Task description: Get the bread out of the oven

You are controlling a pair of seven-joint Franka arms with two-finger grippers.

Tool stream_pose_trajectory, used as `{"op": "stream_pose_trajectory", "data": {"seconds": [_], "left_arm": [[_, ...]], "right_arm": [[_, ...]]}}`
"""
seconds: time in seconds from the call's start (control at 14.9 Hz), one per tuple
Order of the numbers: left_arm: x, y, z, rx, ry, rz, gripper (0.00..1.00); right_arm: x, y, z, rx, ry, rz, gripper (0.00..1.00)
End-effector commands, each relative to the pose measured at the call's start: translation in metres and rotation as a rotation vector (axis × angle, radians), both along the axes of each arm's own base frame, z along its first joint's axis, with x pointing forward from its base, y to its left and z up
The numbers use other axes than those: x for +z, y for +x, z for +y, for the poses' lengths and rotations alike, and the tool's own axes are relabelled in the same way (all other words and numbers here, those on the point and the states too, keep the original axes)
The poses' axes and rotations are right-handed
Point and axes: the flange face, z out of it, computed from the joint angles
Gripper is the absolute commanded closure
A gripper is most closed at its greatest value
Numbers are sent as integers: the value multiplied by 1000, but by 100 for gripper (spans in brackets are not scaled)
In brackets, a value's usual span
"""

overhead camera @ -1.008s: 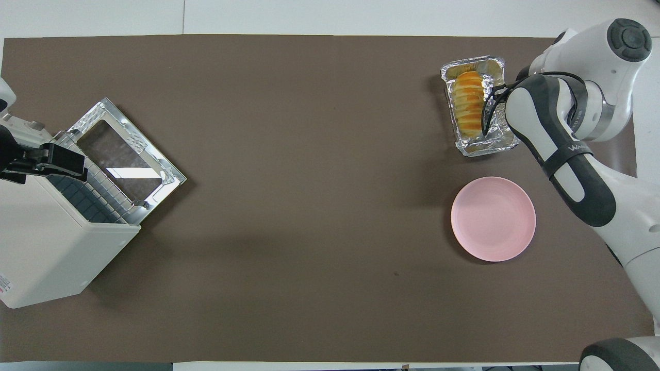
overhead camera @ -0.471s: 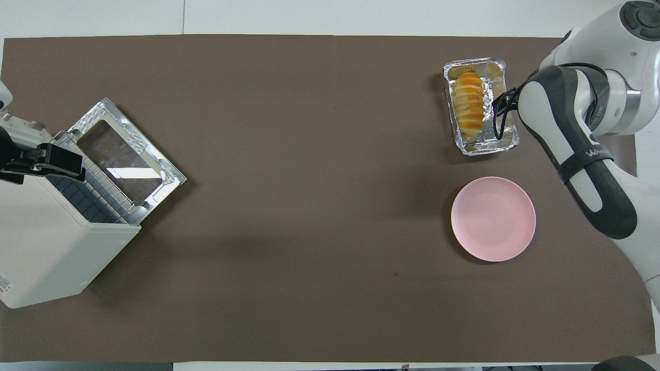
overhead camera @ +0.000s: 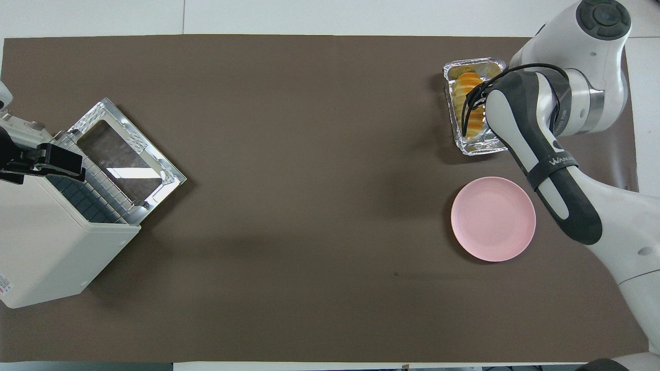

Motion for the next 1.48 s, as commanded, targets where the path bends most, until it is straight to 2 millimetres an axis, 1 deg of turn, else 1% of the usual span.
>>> {"op": "stream_pose_trajectory", "data": {"seconds": [0.0,0.13,0.27,0.47,0.54,0.67,0.87,0.94,1.01,1.08,1.28,1.41], "left_arm": [[3,-7,3,7,-15,-9,0],[3,-7,2,6,-15,-9,0],[3,-7,3,7,-15,-9,0],[3,-7,3,7,-15,-9,0],[3,-7,3,7,-15,-9,0],[3,-7,3,7,-15,-9,0],[3,-7,3,7,-15,-9,0],[3,-7,3,7,-15,-9,0],[3,-7,3,7,-15,-9,0],[3,-7,3,7,-15,-9,0],[3,-7,3,7,-15,-9,0],[3,-7,3,7,-15,-9,0]], "right_arm": [[-20,0,-2,-9,-37,-7,0],[-34,-2,1,-15,-40,-22,0],[-37,-3,23,-12,-64,-30,0],[-42,-5,20,-10,-75,-29,0],[-46,-6,20,-9,-75,-25,0],[-61,-11,20,-4,-67,-51,0],[-64,-13,20,-9,-62,-60,0],[-64,-13,19,-19,-60,-61,6],[-63,-13,18,-23,-58,-60,42],[-62,-13,14,-33,-53,-55,99],[-60,-12,8,-40,-54,-53,100],[-55,-11,9,-42,-54,-46,100]]}}
